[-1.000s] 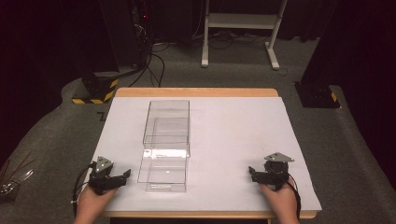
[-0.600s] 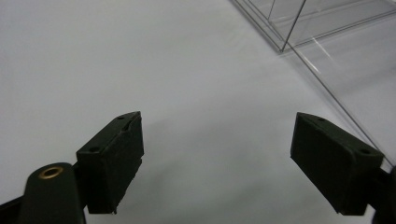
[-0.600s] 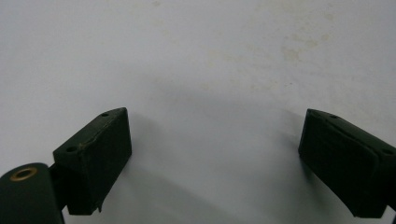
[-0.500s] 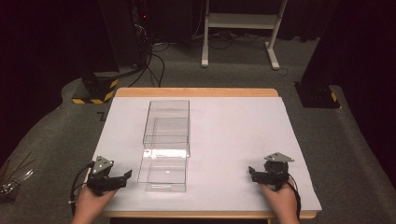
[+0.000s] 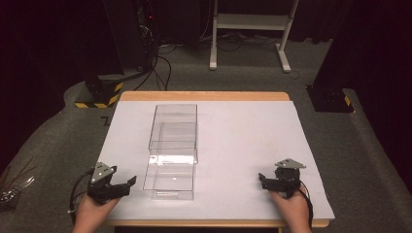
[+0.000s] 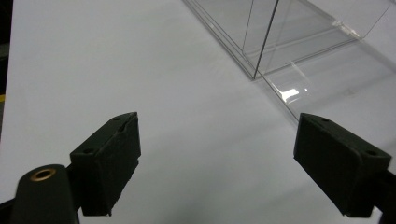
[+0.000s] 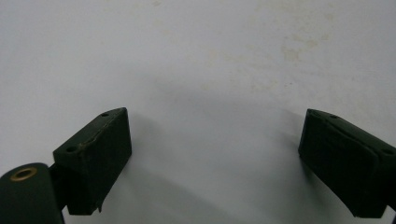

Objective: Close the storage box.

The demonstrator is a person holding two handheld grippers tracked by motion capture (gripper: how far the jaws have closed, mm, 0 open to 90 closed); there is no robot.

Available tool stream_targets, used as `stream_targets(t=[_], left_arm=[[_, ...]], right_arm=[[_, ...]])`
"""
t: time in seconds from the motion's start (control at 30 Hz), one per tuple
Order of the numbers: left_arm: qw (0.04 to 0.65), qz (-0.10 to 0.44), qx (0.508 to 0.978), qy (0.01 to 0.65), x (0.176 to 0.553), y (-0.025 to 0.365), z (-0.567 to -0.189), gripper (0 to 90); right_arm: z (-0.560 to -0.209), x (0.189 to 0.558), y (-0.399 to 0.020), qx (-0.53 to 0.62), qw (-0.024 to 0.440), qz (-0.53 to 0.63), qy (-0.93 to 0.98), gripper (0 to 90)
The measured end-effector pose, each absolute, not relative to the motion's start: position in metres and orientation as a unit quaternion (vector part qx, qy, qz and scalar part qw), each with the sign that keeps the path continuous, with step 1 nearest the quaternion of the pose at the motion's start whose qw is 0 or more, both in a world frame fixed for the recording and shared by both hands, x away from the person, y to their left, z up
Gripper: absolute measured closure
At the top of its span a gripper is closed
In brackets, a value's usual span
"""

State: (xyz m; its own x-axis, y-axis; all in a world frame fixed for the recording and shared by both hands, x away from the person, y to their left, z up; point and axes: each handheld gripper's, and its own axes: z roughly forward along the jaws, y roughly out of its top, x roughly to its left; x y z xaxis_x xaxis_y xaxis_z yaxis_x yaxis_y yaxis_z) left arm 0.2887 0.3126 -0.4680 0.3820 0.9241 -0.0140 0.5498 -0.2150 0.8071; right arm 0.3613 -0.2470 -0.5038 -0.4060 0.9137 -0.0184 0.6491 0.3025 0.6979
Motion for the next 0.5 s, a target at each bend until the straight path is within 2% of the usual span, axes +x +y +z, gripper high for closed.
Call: stream_targets(t=[0.5], left_arm=[[0.42,0.255,0.727,0.48,0.275,0.309,-0.446,14.7]], right_arm=[[-0.504,0.361,-0.247,0.503,0.212,0.311,0.778,9.2]])
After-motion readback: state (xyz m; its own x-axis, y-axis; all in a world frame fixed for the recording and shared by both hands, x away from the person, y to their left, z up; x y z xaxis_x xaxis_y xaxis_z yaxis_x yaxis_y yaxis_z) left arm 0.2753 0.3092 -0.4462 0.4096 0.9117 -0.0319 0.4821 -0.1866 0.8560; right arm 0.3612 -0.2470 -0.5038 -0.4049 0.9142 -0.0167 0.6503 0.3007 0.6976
